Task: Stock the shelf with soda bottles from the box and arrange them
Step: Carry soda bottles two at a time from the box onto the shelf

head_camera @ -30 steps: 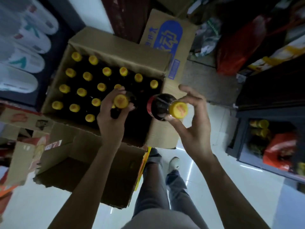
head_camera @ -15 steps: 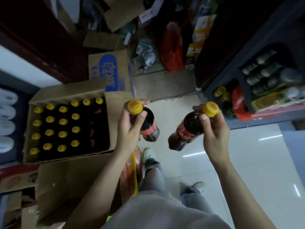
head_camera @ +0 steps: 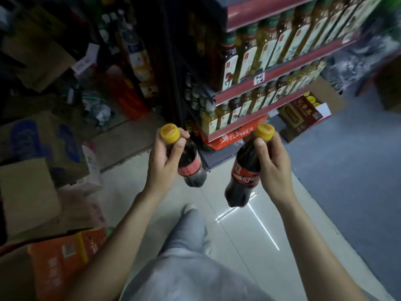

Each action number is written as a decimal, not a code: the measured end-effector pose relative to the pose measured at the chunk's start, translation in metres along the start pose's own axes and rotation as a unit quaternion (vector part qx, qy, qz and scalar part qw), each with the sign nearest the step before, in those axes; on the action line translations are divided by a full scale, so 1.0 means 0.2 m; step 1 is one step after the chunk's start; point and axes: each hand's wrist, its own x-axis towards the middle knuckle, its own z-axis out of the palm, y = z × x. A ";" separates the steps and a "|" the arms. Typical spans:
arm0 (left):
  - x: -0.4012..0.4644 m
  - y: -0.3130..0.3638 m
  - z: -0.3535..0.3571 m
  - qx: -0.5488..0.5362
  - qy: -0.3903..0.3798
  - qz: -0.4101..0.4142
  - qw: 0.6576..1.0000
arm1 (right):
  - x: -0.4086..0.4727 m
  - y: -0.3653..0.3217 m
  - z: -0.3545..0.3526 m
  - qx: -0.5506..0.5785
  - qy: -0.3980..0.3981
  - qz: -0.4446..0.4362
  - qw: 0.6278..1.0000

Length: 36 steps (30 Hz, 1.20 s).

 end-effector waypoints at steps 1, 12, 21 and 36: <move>0.06 0.04 0.09 -0.001 -0.007 0.010 1.000 | 0.07 0.01 -0.08 -0.007 0.005 -0.009 1.000; 0.87 0.41 0.91 -0.003 -0.047 0.163 0.986 | 0.94 -0.16 -0.75 -0.058 0.017 -0.141 0.988; 1.54 1.04 1.27 -0.012 0.060 0.315 0.947 | 1.69 -0.62 -1.17 0.077 0.062 -0.222 0.970; 2.63 1.17 1.93 0.171 0.277 0.265 0.908 | 2.81 -0.76 -1.57 0.075 0.094 -0.333 0.935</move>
